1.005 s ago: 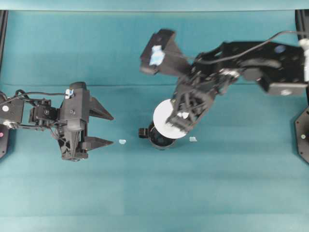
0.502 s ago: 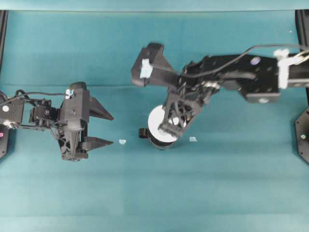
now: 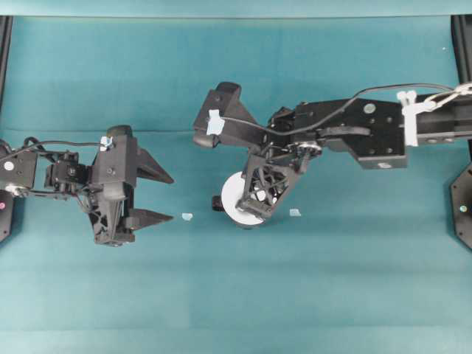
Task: Put the paper cup into the moved cup holder.
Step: 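Lower the paper cup into the black cup holder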
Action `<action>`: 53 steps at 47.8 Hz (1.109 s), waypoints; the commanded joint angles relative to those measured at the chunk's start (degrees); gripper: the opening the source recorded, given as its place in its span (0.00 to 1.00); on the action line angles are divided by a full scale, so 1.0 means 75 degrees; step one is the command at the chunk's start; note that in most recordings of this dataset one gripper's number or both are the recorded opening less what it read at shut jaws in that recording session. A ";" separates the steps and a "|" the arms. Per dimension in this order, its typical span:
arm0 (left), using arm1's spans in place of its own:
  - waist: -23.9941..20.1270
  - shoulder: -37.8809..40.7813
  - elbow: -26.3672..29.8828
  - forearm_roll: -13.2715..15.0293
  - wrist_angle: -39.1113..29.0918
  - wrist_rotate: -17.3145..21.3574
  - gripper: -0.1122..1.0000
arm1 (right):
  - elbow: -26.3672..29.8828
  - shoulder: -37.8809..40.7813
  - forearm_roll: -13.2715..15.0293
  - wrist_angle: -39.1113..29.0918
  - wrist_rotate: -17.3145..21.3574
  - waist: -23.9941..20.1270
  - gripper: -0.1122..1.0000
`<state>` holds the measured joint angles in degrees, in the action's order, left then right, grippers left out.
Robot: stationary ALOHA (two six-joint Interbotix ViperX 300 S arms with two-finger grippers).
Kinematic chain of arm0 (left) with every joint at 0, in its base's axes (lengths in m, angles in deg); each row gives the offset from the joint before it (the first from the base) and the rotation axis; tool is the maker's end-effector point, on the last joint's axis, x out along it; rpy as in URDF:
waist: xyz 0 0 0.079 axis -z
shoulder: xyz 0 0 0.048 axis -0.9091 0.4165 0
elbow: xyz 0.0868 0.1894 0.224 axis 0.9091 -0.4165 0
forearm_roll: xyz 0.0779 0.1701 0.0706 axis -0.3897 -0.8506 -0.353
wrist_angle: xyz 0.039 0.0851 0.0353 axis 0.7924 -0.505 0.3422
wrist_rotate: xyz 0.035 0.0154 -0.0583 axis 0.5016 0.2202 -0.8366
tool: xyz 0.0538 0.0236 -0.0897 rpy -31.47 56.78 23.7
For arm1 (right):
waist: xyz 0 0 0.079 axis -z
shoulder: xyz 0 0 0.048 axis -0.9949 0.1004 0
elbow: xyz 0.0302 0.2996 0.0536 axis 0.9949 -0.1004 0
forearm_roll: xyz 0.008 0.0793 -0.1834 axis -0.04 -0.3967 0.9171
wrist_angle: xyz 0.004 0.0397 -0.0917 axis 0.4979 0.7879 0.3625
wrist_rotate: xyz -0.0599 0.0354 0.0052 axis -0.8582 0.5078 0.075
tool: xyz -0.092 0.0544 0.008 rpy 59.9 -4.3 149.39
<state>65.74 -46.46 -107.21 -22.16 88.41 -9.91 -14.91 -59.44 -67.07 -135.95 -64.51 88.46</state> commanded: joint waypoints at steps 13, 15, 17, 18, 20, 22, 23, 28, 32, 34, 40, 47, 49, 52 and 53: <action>0.0012 -0.0035 0.0152 -0.0023 0.0047 -0.0023 0.82 | 0.0035 0.0223 0.0023 0.0141 -0.0445 -0.0023 0.12; 0.0023 -0.0035 0.0152 -0.0023 0.0047 -0.0023 0.82 | 0.0035 0.0234 0.0023 0.0141 -0.0445 -0.0012 0.12; 0.0023 -0.0035 0.0141 -0.0023 0.0035 -0.0023 0.82 | 0.0047 0.0234 0.0023 0.0152 -0.0457 0.0000 0.12; 0.0023 -0.0035 0.0141 -0.0012 0.0047 -0.0023 0.82 | 0.0047 0.0234 0.0023 0.0141 -0.0457 -0.0012 0.12; 0.0023 -0.0035 0.0152 -0.0023 0.0047 -0.0023 0.82 | 0.0035 0.0234 0.0023 0.0141 -0.0469 0.0000 0.12; 0.0023 -0.0035 0.0152 -0.0023 0.0047 -0.0023 0.82 | 0.0047 0.0234 0.0023 0.0141 -0.0480 0.0000 0.12; 0.0023 -0.0023 0.0152 -0.0023 0.0047 -0.0023 0.82 | 0.0035 0.0234 0.0023 0.0141 -0.0480 0.0000 0.12; 0.0023 -0.0035 0.0152 -0.0023 0.0035 -0.0012 0.82 | 0.0047 0.0234 -0.0012 0.0141 -0.0504 0.0000 0.12; 0.0023 -0.0035 0.0152 -0.0012 0.0047 -0.0012 0.82 | 0.0047 0.0234 -0.0047 0.0152 -0.0504 0.0000 0.12; 0.0023 -0.0035 0.0152 -0.0023 0.0047 -0.0012 0.82 | 0.0047 0.0223 -0.0070 0.0152 -0.0504 0.0000 0.12; 0.0012 -0.0035 0.0152 -0.0023 0.0047 -0.0012 0.82 | 0.0047 0.0223 -0.0094 0.0152 -0.0516 0.0000 0.13; 0.0023 -0.0023 0.0152 -0.0023 0.0047 -0.0012 0.82 | 0.0047 0.0223 -0.0094 0.0152 -0.0516 0.0000 0.25; 0.0012 -0.0023 0.0152 -0.0023 0.0047 -0.0012 0.82 | 0.0047 0.0223 -0.0094 0.0141 -0.0516 0.0000 0.33; 0.0023 -0.0035 0.0152 -0.0023 0.0047 -0.0012 0.82 | 0.0047 0.0199 -0.0094 0.0129 -0.0527 0.0000 0.46; 0.0012 -0.0035 0.0152 -0.0012 0.0047 -0.0012 0.82 | 0.0035 0.0199 -0.0094 0.0129 -0.0527 0.0000 0.51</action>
<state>65.74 -46.46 -107.13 -22.24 88.41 -9.91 -15.00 -57.16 -67.60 -135.16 -67.85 88.54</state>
